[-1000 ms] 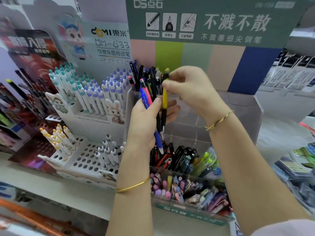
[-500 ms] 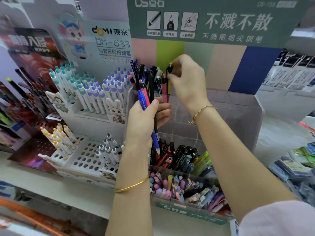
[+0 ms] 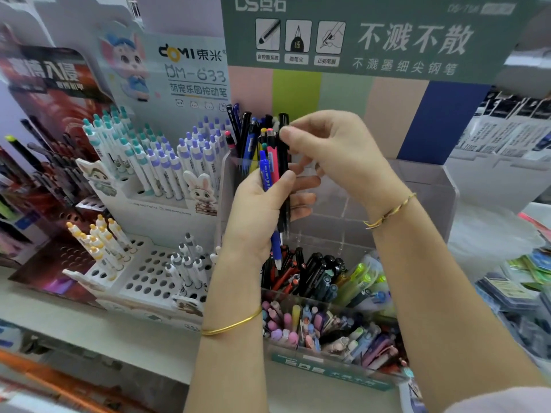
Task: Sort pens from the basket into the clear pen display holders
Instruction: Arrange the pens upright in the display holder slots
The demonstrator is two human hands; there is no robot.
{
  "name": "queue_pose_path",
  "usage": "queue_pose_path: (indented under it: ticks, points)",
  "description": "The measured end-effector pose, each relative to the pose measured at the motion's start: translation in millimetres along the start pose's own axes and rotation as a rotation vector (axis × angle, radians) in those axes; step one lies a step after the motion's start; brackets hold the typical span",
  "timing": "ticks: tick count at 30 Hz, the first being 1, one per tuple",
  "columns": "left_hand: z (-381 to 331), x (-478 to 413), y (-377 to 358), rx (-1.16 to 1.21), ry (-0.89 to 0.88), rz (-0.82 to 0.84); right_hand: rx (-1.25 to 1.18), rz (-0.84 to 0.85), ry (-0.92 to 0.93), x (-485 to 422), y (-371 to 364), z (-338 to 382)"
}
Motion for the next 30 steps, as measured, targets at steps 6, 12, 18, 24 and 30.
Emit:
queue_pose_path:
  ticks: [6,12,18,24,30]
  points:
    - [6,-1,0,-0.004,0.046,-0.003,-0.136,-0.202,0.005,-15,19,-2]
    - [7,0,13,-0.174,0.057,-0.121,-0.111,-0.617,0.217,-9,45,8]
    - [3,0,8,-0.125,0.073,-0.1,0.211,-0.506,0.157,-21,15,-4]
    - [5,0,6,-0.036,0.132,-0.11,0.679,-0.31,-0.035,-35,-9,-27]
    - [2,-1,3,-0.055,0.068,-0.061,0.417,-0.411,0.041,-21,14,-18]
Point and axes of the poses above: each hand's wrist, its own x-axis away from the middle knuckle, its own y-axis out of the back of the hand, z = x × y, the point moved 6 cm from there along -x, towards the middle knuckle, and after that the axes turned 11 degrees about -y, right-handed, at the moved point
